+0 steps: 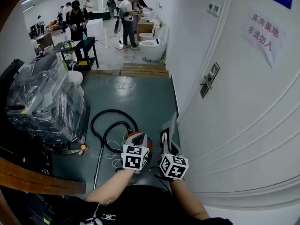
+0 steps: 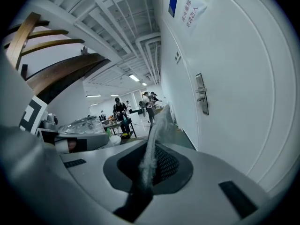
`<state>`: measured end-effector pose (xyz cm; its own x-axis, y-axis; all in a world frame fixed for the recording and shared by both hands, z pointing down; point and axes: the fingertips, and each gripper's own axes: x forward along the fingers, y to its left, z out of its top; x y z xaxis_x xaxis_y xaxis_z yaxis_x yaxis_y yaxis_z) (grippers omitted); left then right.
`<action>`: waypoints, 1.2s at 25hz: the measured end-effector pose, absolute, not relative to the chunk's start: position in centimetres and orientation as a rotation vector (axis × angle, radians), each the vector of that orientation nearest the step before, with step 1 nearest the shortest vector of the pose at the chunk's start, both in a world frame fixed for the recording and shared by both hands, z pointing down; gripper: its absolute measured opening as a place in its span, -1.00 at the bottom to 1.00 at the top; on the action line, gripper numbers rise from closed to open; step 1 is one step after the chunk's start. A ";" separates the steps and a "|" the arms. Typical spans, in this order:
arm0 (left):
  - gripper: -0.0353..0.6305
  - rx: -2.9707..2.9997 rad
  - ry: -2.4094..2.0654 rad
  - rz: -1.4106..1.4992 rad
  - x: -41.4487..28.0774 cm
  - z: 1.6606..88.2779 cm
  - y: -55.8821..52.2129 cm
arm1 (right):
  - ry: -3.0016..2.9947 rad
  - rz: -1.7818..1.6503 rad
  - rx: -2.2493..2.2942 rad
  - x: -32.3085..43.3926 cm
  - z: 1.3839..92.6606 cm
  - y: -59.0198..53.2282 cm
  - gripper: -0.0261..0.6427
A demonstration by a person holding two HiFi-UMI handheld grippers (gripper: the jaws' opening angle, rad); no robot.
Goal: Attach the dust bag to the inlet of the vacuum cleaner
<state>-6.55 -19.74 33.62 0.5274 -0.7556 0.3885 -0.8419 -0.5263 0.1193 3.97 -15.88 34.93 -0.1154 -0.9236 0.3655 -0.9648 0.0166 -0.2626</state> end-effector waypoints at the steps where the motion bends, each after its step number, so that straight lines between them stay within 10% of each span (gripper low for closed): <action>1: -0.90 2.479 -1.324 0.422 -6.6 33.9 -20.4 | -2.165 0.696 2.042 4.1 35.0 -16.4 -0.87; 30: -0.90 2.154 -1.262 0.768 -7.7 61.5 -24.1 | -1.730 1.091 1.902 12.2 62.9 -19.3 -0.87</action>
<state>-7.73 -24.09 61.53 0.4038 -0.5939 0.6959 -0.8910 -0.4280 0.1518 12.24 -19.26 62.87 -0.0404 -0.6850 0.7275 -0.9517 -0.1953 -0.2368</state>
